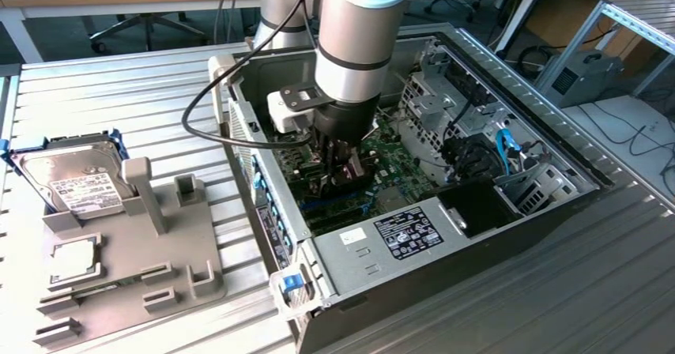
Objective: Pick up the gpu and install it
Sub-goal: 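Insert the gpu into the slot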
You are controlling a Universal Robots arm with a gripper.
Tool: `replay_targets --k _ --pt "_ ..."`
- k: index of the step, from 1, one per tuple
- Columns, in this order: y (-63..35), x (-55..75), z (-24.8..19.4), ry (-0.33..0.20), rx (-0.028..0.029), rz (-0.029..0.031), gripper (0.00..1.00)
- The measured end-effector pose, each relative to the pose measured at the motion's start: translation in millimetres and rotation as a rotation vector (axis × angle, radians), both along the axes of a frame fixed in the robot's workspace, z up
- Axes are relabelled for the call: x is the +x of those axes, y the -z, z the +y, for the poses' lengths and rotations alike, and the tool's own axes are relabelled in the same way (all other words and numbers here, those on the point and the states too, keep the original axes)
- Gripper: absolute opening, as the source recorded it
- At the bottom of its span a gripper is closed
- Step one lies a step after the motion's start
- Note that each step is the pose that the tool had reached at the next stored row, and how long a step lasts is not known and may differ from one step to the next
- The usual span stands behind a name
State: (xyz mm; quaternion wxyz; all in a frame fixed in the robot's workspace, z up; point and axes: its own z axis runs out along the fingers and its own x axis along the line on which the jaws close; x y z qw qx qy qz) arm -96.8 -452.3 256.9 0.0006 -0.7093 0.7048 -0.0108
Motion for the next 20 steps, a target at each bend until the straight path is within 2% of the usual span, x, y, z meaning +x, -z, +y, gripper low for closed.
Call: replay_targets --k 3,4,7,9,14,19,20 --pt "-0.1 0.0 -0.1 0.0 -0.0005 0.0002 0.27" --pt "-0.2 -0.1 -0.1 0.0 -0.0008 0.0002 0.34" --pt "-0.9 -0.1 -0.1 0.0 -0.0014 0.0005 0.34" --pt "-5.8 -0.1 0.6 0.0 -0.0013 0.0004 0.34" --pt "-20.4 0.0 7.5 0.0 -0.0019 0.0002 0.34" --pt "-26.2 0.1 14.5 0.0 -0.0034 0.0004 0.32" --pt "-26.2 0.7 14.7 0.0 -0.0032 0.0005 0.25"
